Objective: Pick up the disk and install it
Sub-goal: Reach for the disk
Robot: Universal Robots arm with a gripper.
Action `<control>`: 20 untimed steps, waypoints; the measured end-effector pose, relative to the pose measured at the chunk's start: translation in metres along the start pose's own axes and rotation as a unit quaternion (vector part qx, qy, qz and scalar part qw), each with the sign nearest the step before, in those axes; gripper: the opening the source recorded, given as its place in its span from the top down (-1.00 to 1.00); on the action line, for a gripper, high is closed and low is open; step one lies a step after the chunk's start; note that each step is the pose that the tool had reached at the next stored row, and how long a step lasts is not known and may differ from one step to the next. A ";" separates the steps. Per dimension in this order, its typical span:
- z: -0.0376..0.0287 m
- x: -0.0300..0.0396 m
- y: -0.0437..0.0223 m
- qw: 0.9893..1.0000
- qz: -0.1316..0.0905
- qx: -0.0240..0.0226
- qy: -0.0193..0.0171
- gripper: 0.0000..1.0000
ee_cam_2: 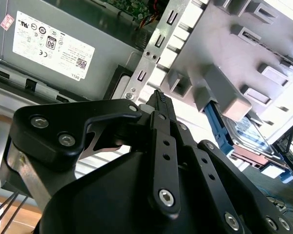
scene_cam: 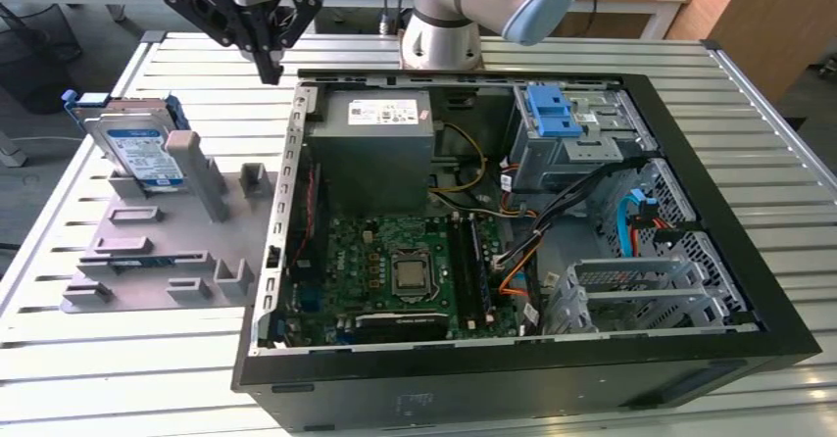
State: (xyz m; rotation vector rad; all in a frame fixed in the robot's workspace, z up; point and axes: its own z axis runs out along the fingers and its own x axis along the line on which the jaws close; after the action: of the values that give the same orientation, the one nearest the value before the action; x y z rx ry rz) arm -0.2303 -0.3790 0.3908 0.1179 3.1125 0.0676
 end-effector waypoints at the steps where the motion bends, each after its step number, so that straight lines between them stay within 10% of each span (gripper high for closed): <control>1: 0.0000 0.0005 0.0001 1.000 0.000 0.000 0.000 0.79; 20: 0.0002 0.0098 0.0013 1.000 0.000 0.000 0.000 0.79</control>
State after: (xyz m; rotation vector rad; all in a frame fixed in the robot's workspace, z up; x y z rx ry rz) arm -0.2400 -0.3770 0.3904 0.1180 3.1125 0.0676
